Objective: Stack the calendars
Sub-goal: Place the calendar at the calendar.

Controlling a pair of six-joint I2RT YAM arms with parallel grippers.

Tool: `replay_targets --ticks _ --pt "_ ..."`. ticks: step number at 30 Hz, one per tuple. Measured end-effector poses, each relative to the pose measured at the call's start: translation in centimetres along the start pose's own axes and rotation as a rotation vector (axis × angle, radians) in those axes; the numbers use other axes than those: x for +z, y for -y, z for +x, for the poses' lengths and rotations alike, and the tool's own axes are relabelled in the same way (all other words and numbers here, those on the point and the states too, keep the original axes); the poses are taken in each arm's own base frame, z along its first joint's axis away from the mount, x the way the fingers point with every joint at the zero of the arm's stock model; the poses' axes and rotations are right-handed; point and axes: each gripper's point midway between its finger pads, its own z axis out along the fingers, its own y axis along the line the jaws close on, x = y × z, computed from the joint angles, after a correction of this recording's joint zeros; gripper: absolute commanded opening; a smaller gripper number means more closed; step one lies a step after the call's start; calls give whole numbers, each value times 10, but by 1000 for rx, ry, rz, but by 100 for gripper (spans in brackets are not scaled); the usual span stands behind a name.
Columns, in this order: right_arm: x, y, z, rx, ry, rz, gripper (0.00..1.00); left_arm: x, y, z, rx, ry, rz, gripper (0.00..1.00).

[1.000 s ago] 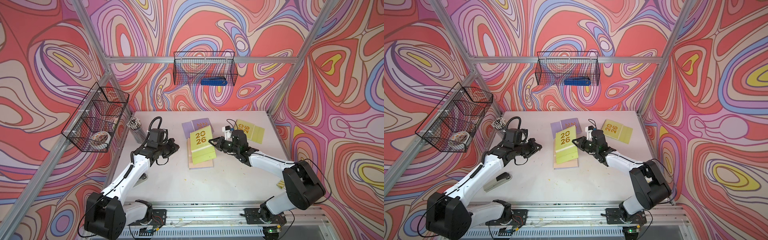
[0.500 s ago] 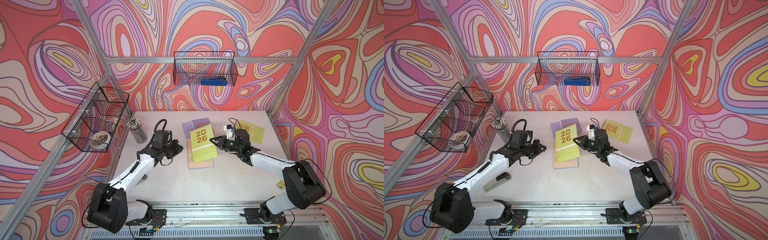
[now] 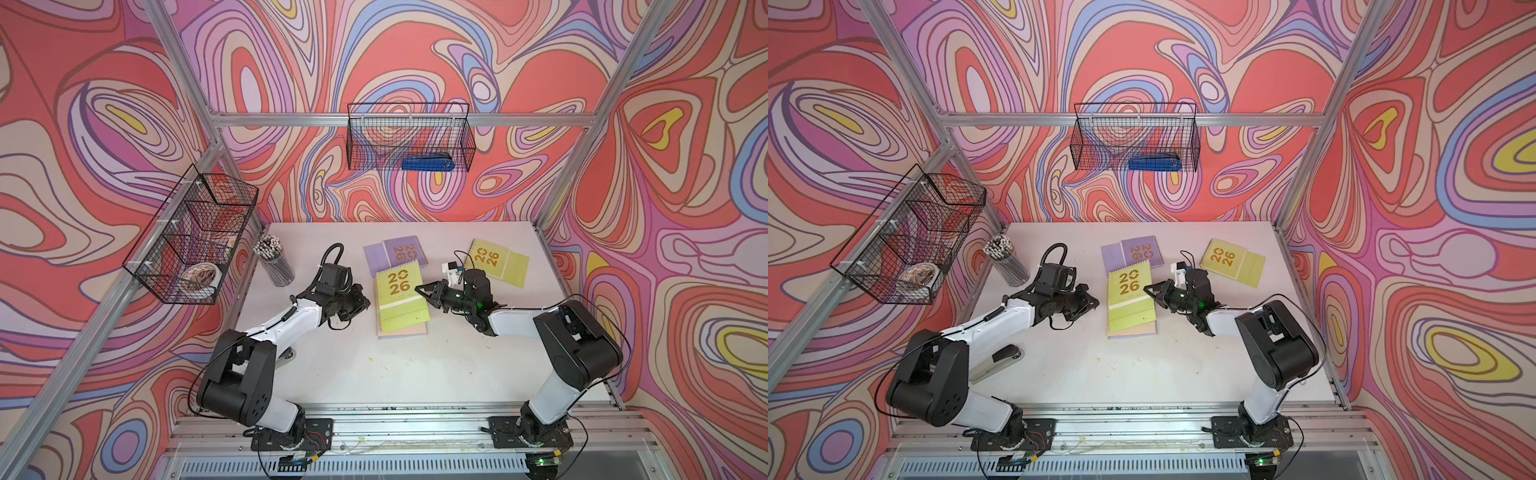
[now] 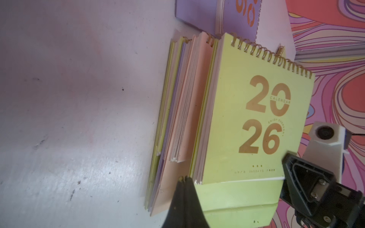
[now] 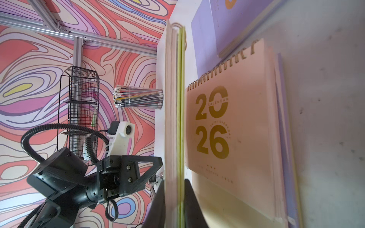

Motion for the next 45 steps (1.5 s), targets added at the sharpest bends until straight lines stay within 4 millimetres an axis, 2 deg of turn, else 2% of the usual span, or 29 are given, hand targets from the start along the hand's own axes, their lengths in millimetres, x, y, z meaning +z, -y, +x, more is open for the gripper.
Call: replay_targets --ticks 7,14,17,24,33,45 --pt "1 5 3 14 3 -24 0 18 -10 0 -13 -24 -30 0" --pt "6 16 5 38 -1 -28 0 31 -6 2 -1 -45 -34 0" --pt "8 22 7 47 -2 -25 0 34 -4 2 4 -47 -32 0" --pt "8 22 7 46 2 -33 0 34 -1 1 14 -42 -28 0" --pt "8 26 8 39 -1 -17 15 34 -3 -2 16 -30 -38 0" --pt "8 48 16 46 -35 86 30 34 -3 -2 17 -27 -40 0"
